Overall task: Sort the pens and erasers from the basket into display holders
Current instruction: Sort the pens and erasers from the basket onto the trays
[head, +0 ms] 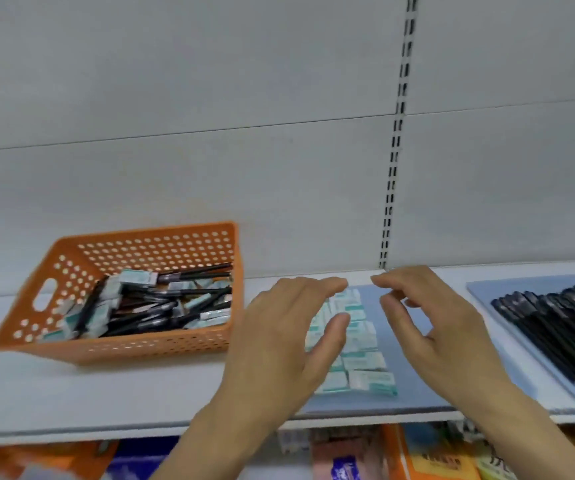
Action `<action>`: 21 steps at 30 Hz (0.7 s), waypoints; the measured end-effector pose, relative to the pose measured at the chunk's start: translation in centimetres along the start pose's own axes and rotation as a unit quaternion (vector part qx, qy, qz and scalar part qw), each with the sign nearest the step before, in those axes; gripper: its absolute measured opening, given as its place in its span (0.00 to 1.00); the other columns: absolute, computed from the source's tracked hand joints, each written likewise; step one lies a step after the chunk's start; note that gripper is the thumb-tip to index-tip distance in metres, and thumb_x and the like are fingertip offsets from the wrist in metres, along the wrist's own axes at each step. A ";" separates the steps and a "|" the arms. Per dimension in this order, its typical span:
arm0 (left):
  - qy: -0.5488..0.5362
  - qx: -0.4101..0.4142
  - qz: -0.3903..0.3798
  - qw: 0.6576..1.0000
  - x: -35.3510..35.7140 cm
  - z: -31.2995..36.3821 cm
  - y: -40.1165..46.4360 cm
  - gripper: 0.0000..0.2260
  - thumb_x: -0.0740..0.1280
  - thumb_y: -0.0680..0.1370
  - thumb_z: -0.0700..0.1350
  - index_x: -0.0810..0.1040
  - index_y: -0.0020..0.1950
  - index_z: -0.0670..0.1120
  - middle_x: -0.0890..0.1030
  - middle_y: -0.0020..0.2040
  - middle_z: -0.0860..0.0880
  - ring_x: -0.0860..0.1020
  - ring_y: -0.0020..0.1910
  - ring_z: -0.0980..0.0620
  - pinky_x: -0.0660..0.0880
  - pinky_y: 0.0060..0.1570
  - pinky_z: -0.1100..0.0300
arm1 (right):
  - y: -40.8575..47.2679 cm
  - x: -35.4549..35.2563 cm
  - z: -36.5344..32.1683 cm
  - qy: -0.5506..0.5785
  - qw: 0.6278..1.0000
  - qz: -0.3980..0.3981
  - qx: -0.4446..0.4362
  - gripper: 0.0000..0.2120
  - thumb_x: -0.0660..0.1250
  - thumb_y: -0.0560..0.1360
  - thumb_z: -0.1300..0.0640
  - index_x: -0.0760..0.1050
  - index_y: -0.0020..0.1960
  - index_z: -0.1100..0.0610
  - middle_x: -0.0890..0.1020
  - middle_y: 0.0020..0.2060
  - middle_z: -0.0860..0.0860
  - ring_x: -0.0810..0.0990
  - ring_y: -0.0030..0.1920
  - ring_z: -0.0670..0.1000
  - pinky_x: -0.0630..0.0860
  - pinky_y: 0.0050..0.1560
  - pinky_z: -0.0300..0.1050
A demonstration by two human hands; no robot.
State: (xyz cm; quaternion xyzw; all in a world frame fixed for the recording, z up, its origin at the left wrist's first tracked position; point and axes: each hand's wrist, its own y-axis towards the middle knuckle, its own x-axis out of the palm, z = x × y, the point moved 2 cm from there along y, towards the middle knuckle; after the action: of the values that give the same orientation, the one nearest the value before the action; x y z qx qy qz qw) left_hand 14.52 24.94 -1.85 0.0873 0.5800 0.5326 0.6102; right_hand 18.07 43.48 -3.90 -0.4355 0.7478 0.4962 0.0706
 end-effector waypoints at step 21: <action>0.104 -0.238 -0.134 0.956 -14.8 -23.1 -5.6 0.15 0.60 0.81 0.53 0.72 0.68 0.57 0.75 0.65 0.58 0.72 0.63 0.58 0.72 0.58 0.60 | 10.6 27.3 -14.9 -0.163 0.832 -0.528 -0.053 0.19 0.70 0.74 0.48 0.72 0.62 0.50 0.78 0.53 0.48 0.77 0.49 0.50 0.76 0.46 0.45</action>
State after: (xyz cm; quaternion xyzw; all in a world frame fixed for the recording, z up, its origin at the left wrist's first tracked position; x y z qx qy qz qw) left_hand 2.61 -0.33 -4.02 -0.1947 0.5029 0.5749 0.6154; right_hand -1.40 16.96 -3.93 -0.6797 0.3541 0.4860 0.4200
